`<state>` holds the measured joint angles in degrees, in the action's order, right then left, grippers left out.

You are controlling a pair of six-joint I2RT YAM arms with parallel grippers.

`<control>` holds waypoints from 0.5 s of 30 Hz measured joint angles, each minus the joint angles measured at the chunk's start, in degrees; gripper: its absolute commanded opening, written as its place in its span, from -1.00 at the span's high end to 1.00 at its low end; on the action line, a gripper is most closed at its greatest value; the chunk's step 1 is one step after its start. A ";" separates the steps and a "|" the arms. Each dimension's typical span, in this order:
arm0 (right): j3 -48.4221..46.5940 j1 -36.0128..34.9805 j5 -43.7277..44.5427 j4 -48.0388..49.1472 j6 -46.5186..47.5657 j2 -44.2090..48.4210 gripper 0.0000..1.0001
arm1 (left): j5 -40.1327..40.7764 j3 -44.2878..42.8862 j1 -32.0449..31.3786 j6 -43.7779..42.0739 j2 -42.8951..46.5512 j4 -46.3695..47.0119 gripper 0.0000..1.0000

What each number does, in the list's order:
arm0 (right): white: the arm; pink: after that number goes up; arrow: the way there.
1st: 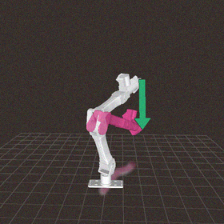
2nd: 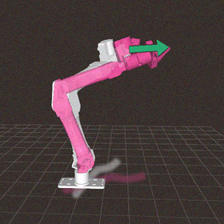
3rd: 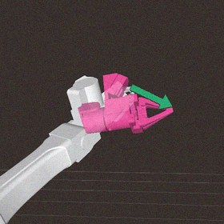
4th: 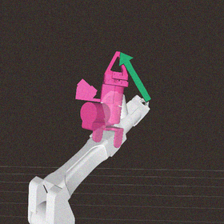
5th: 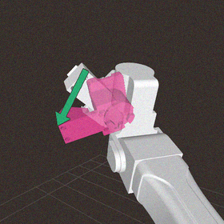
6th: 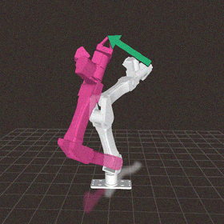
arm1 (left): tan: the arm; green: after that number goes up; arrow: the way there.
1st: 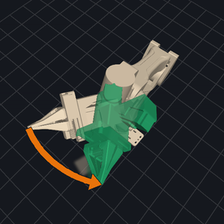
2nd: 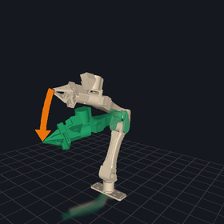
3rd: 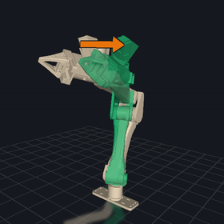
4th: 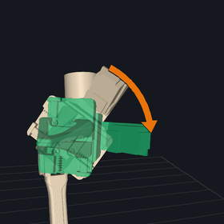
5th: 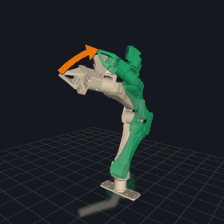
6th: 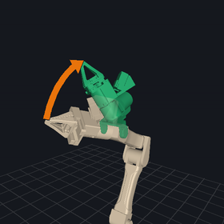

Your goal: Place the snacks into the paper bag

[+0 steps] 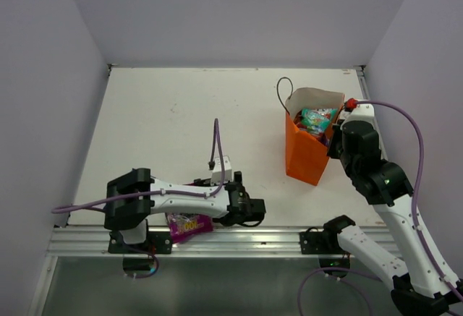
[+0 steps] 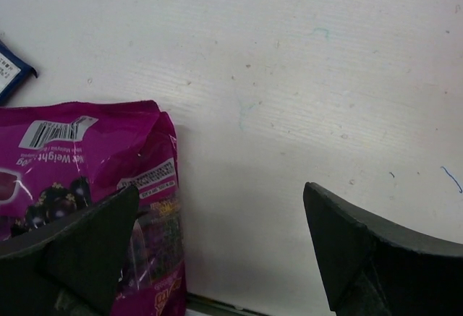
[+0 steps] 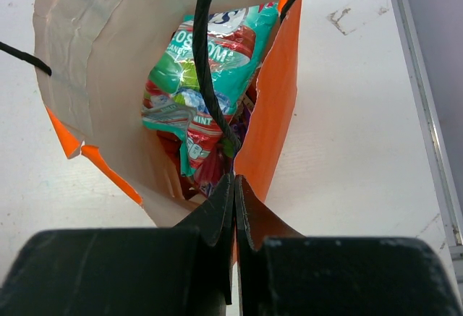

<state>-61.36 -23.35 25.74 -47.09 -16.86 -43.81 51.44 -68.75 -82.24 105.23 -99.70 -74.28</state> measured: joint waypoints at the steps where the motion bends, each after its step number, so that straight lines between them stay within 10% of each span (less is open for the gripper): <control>1: 0.00 0.00 0.00 0.00 0.00 0.00 1.00 | 0.11 1.16 0.81 0.13 0.81 0.63 -1.00; 9: 0.00 -0.17 0.00 0.00 0.00 -0.11 1.00 | -1.77 19.26 4.87 3.93 23.08 -1.20 -1.00; 15: 0.00 -0.22 0.00 0.00 0.00 -0.11 1.00 | -3.61 20.33 4.68 5.40 17.64 -1.18 -1.00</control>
<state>-61.36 -23.57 25.74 -47.09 -16.86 -43.92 47.83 -48.42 -77.56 110.63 -82.06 -75.46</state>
